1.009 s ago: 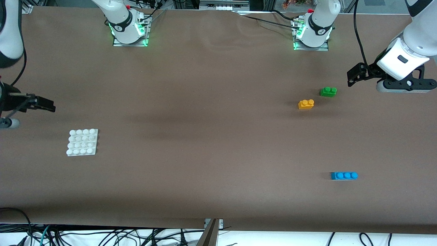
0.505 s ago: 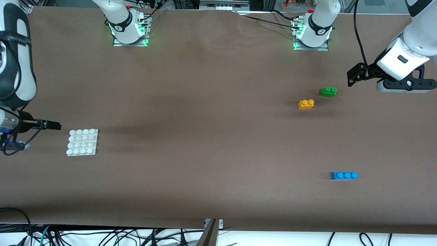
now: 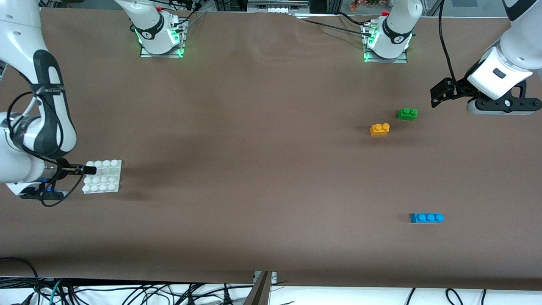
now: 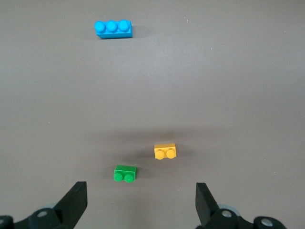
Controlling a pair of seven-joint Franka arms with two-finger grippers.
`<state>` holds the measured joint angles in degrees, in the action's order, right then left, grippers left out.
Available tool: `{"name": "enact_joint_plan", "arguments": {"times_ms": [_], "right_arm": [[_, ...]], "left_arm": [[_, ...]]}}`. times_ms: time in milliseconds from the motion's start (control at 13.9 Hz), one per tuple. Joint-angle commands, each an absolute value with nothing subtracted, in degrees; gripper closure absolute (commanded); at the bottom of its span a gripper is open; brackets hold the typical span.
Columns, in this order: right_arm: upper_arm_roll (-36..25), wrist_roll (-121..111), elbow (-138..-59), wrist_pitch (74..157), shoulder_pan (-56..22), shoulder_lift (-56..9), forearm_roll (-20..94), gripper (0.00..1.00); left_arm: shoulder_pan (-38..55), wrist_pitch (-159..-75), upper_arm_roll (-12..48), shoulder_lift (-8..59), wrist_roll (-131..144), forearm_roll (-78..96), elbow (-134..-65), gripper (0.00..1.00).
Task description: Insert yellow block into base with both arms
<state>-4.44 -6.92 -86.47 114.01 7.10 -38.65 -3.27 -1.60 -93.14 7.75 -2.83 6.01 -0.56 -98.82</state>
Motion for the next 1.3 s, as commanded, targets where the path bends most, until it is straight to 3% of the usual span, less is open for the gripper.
{"name": "enact_joint_plan", "arguments": {"times_ms": [0, 1225], "right_arm": [[-4.13, -6.94, -86.22, 115.83, 7.56, -40.33, -3.96, 0.0], [-4.22, -10.37, -91.49, 128.41, 8.35, -44.03, -3.87, 0.0]], "left_arm": [[-1.76, -92.55, 8.17, -2.55, 5.36, -2.02, -97.91, 0.0], [-1.76, -92.55, 8.17, -2.55, 5.36, -2.02, -97.91, 0.0]]}}
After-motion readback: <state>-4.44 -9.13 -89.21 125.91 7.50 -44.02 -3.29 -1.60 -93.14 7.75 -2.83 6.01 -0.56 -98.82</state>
